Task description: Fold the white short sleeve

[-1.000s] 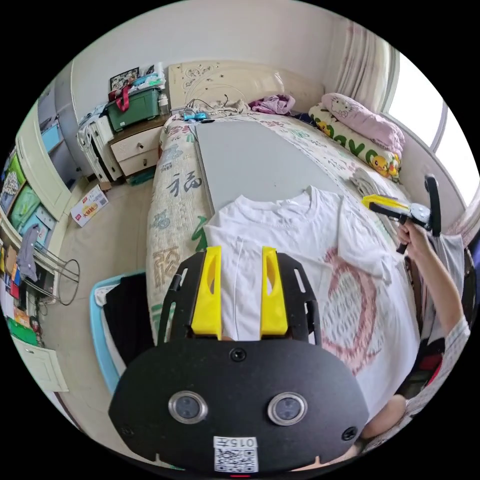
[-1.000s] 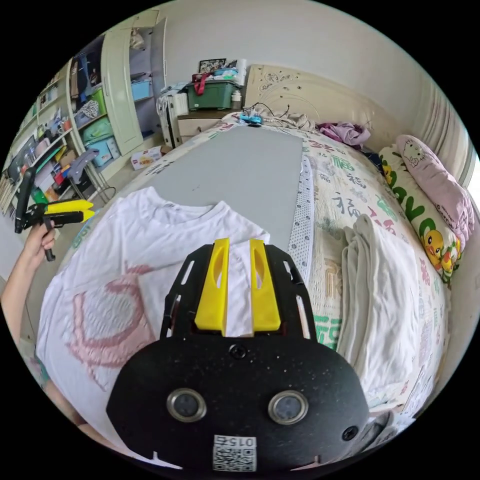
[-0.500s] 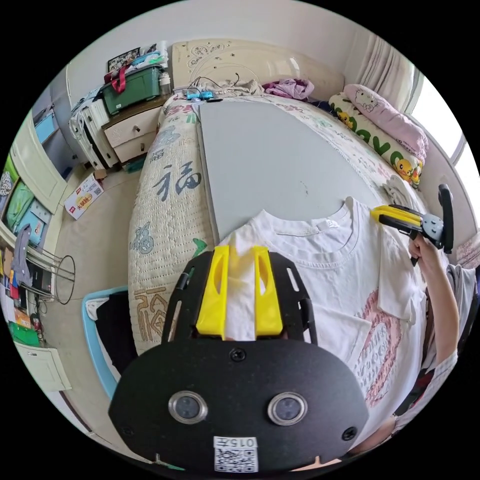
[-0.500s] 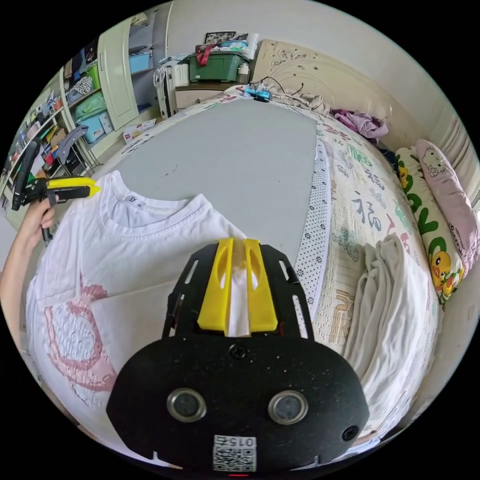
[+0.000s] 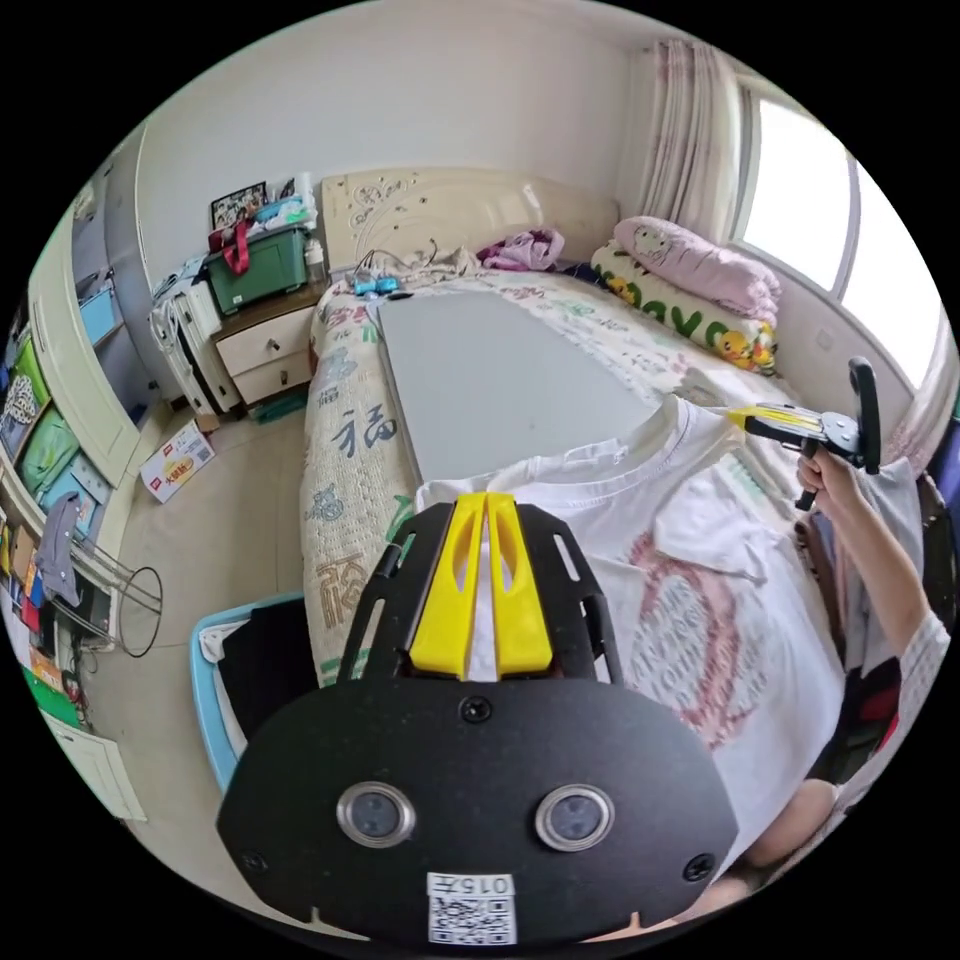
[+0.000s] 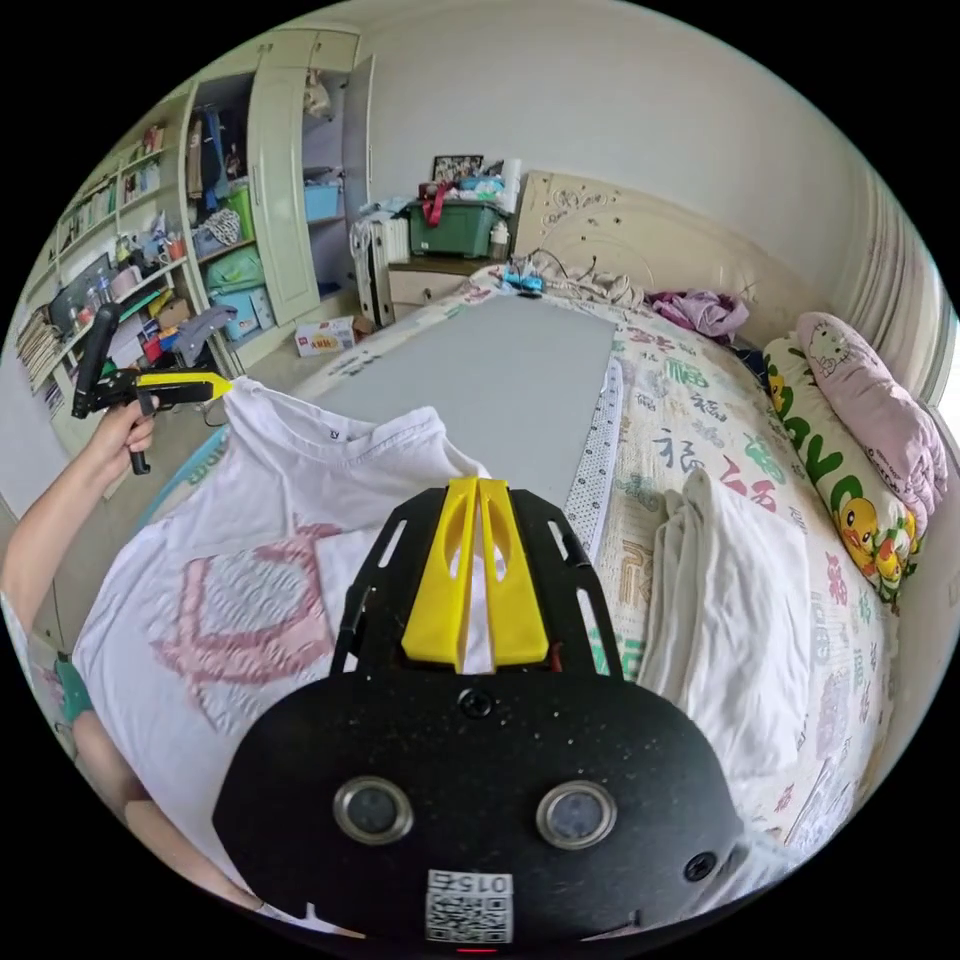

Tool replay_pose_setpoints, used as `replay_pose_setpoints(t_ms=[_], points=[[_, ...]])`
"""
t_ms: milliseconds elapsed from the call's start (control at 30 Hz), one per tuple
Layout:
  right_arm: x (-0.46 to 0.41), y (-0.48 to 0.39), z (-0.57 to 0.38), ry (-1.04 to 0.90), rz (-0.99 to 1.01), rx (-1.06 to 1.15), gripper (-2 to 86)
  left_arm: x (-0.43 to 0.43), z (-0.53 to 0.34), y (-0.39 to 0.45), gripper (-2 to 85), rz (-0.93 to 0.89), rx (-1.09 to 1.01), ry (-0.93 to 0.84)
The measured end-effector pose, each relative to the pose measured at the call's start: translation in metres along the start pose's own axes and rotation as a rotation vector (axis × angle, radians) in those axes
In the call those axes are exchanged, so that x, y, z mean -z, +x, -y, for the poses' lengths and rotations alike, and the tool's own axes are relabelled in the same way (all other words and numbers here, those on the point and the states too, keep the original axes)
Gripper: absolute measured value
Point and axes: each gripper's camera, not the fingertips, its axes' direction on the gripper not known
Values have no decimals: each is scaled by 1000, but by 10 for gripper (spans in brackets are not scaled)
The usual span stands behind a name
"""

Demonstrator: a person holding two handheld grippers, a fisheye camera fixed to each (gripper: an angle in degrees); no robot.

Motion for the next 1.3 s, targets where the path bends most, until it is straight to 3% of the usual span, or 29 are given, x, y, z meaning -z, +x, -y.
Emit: replay_pose_setpoints(t_ms=[233, 367, 533, 767, 933, 1000, 1167, 1300], points=[[164, -59, -180, 149, 138, -53, -10, 133, -170, 28, -3, -290, -16, 206], [207, -110, -293, 58, 165, 33, -10, 169, -310, 53, -3, -385, -46, 140], [207, -144, -361, -81, 146, 117, -9, 169, -412, 60, -4, -437, 36, 103], [197, -150, -389, -204, 33, 43, 8, 157, -448, 71, -6, -306, 85, -5], [210, -130, -409, -180, -13, -67, 59, 164, -466, 60, 3, -266, 174, -25], [211, -116, -412, -166, 41, -128, 67, 168, -470, 51, 20, -282, 229, 4], [191, -80, -418, -88, 394, -314, 102, 144, -466, 37, 83, -448, 361, -2], [174, -69, -419, -97, 453, -380, 60, 119, -457, 44, 64, -484, 357, -64]])
